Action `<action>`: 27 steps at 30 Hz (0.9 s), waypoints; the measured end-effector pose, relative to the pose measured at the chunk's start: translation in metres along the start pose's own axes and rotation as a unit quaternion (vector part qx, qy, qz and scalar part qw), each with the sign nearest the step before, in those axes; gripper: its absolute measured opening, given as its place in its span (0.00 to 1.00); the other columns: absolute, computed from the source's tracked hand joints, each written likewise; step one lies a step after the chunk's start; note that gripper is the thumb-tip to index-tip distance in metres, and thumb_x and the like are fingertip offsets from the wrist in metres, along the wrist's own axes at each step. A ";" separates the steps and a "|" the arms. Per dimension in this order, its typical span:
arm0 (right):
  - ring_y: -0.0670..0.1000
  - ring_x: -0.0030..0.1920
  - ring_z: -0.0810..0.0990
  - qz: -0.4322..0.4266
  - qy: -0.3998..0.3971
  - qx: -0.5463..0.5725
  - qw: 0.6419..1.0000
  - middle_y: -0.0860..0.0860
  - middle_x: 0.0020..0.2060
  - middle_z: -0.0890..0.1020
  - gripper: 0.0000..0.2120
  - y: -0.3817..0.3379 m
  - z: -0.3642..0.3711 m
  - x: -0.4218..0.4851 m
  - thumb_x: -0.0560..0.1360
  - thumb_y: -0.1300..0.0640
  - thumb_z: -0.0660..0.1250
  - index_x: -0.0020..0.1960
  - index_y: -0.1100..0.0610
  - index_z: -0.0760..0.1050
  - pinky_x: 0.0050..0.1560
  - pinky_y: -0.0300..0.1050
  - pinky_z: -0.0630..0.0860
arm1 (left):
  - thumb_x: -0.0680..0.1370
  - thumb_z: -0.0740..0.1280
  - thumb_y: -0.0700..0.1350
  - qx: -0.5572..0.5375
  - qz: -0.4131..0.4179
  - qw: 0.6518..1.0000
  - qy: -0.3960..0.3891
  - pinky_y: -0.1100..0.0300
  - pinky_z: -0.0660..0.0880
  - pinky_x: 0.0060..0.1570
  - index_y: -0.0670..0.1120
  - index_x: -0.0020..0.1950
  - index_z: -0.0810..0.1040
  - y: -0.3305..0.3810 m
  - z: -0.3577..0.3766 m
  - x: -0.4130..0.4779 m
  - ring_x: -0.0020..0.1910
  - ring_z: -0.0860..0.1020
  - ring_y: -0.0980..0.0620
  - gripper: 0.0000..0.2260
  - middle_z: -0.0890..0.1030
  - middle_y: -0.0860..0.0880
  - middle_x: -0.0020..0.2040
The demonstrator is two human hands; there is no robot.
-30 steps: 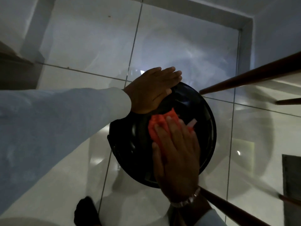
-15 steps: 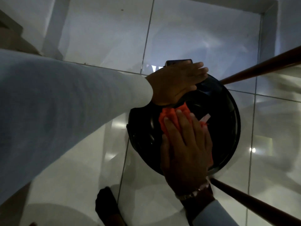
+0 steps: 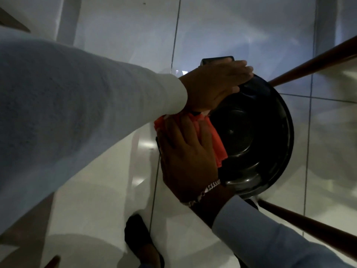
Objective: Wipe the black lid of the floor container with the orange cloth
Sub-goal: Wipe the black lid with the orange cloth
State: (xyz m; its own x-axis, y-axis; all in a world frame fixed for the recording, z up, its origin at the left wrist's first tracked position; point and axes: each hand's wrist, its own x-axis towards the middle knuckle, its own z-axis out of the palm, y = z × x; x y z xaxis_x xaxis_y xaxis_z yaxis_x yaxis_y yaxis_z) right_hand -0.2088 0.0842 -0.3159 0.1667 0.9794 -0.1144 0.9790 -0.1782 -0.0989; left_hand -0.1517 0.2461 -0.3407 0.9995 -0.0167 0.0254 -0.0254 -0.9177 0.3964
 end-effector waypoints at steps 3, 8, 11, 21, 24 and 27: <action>0.62 0.67 0.75 -0.024 -0.023 -0.031 0.999 0.53 0.64 0.80 0.27 0.001 -0.004 -0.001 0.67 0.46 0.72 0.63 0.53 0.77 0.67 0.69 0.70 | 0.83 0.53 0.45 0.014 0.010 1.000 -0.011 0.50 0.52 0.77 0.39 0.75 0.59 0.002 -0.001 0.000 0.77 0.57 0.43 0.22 0.62 0.41 0.77; 0.62 0.69 0.74 -0.010 -0.026 -0.034 0.999 0.52 0.65 0.78 0.25 0.005 -0.011 -0.014 0.65 0.46 0.72 0.62 0.49 0.78 0.65 0.70 0.71 | 0.83 0.53 0.46 0.054 0.026 0.998 -0.028 0.47 0.53 0.76 0.38 0.75 0.58 0.004 -0.002 0.001 0.77 0.56 0.41 0.22 0.61 0.40 0.77; 0.64 0.72 0.68 -0.001 -0.037 -0.023 0.999 0.53 0.69 0.75 0.27 0.008 -0.011 -0.029 0.62 0.44 0.75 0.61 0.45 0.78 0.62 0.72 0.71 | 0.82 0.53 0.45 0.058 0.028 0.997 -0.033 0.46 0.53 0.77 0.37 0.75 0.58 0.005 -0.001 0.002 0.77 0.56 0.41 0.23 0.61 0.39 0.77; 0.68 0.75 0.54 -0.057 0.022 0.009 0.998 0.52 0.78 0.59 0.32 0.051 0.006 -0.107 0.69 0.56 0.68 0.70 0.38 0.67 0.68 0.78 0.59 | 0.82 0.52 0.45 0.074 0.019 0.996 -0.042 0.46 0.52 0.77 0.37 0.75 0.57 0.006 0.000 0.003 0.77 0.55 0.40 0.23 0.60 0.39 0.77; 0.66 0.75 0.57 -0.064 0.060 0.053 0.995 0.52 0.76 0.60 0.40 0.080 0.007 -0.128 0.66 0.61 0.75 0.72 0.40 0.64 0.69 0.72 0.61 | 0.81 0.51 0.45 0.079 0.025 0.996 -0.043 0.44 0.52 0.76 0.37 0.75 0.57 0.009 -0.001 0.000 0.77 0.55 0.39 0.23 0.60 0.38 0.77; 0.53 0.73 0.65 0.041 0.020 0.264 0.963 0.40 0.76 0.60 0.39 0.117 -0.004 -0.146 0.72 0.61 0.73 0.74 0.38 0.58 0.66 0.52 0.75 | 0.81 0.54 0.44 0.063 0.011 0.997 -0.046 0.43 0.54 0.76 0.37 0.74 0.59 0.014 -0.010 0.001 0.77 0.56 0.37 0.22 0.62 0.37 0.76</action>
State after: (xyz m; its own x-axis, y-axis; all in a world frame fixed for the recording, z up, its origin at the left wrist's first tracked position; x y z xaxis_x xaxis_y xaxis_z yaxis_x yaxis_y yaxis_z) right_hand -0.1185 -0.0791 -0.3067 0.2554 0.9611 -0.1054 0.7683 -0.2680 -0.5813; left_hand -0.1508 0.2371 -0.3264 0.9962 -0.0689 -0.0534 -0.0514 -0.9593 0.2776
